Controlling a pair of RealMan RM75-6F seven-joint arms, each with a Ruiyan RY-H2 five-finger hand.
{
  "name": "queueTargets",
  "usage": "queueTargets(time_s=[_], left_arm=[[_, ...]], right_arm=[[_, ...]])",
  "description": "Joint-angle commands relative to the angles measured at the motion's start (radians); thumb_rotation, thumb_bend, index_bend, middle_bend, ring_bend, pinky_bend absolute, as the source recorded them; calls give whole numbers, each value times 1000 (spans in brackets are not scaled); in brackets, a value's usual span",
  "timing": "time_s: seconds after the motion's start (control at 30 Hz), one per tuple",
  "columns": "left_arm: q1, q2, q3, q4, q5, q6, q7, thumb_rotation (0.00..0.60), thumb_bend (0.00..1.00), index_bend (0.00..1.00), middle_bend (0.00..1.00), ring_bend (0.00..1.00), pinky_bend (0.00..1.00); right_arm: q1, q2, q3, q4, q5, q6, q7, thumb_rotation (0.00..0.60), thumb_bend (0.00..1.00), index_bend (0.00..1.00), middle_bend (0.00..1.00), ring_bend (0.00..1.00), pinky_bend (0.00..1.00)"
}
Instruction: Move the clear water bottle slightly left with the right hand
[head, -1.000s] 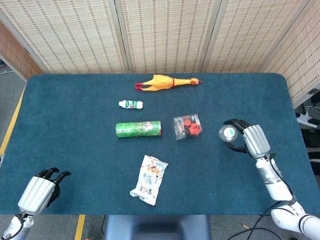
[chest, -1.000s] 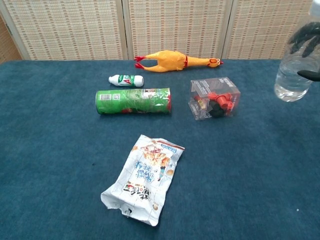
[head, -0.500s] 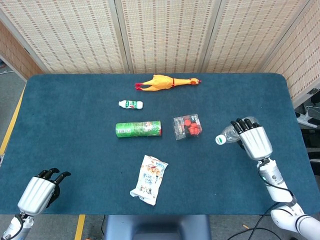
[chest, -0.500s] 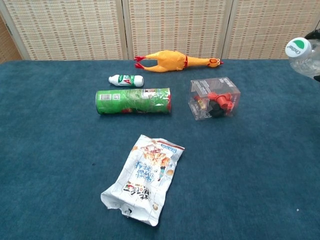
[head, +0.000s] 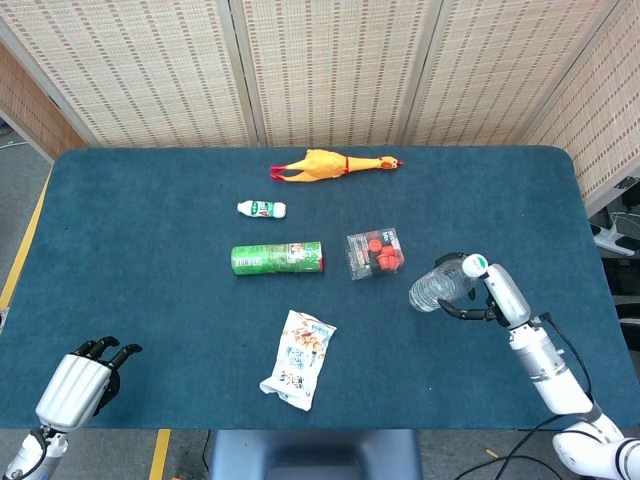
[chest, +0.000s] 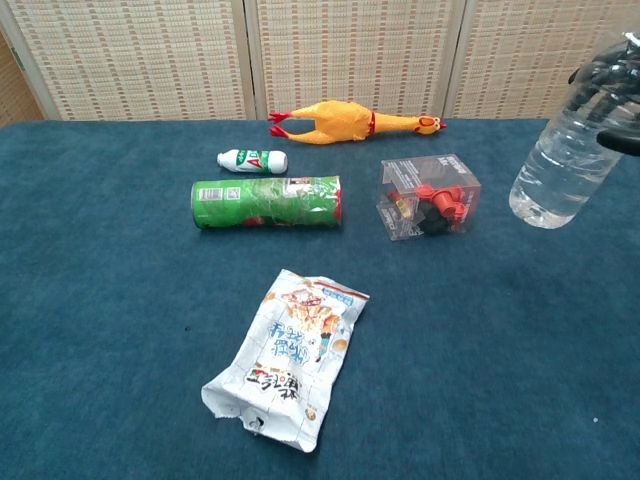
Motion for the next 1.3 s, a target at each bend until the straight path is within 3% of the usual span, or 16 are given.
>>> queueTargets(time_s=[0.03, 0.2, 0.37, 0.47, 0.6, 0.77, 0.87, 1.1, 1.3], left_arm=[[0, 0, 0, 0, 0, -1, 1, 600, 578, 339, 458, 333, 489], [0, 0, -1, -1, -1, -1, 1, 600, 578, 339, 458, 333, 489], [0, 1, -1, -1, -5, -2, -5, 600, 578, 339, 458, 333, 490], [0, 1, 0, 0, -5, -5, -5, 600, 577, 338, 458, 332, 489], [0, 1, -1, 0, -3, -2, -7, 600, 578, 338, 459, 333, 489], [0, 1, 0, 0, -2, -3, -7, 600, 578, 339, 458, 333, 489], [0, 1, 0, 0, -1, -2, -7, 600, 577, 338, 458, 332, 489], [0, 1, -1, 0, -3, -4, -6, 600, 578, 339, 459, 333, 489], [-1, -1, 1, -1, -5, -12, 2, 600, 578, 339, 458, 333, 489]], right_arm=[[-23, 17, 1, -6, 43, -40, -426, 600, 534, 806, 687, 652, 745], [-32, -69, 30, 116, 75, -20, -601, 600, 534, 806, 687, 652, 745], [-39, -128, 47, 155, 55, 45, -617, 600, 534, 806, 688, 653, 745], [-42, -110, 43, 89, 20, 80, -586, 600, 534, 806, 687, 654, 745], [-61, -38, 31, -85, -49, 159, -537, 600, 533, 806, 687, 654, 745], [-70, 36, 15, -207, -81, 164, -531, 600, 533, 806, 688, 655, 745], [-72, 30, 13, -173, -55, 127, -577, 600, 533, 806, 688, 655, 745], [-65, -93, 34, 70, 51, 24, -670, 600, 534, 806, 688, 655, 745], [-63, -81, 31, 23, -9, 79, -621, 600, 534, 806, 688, 655, 745]])
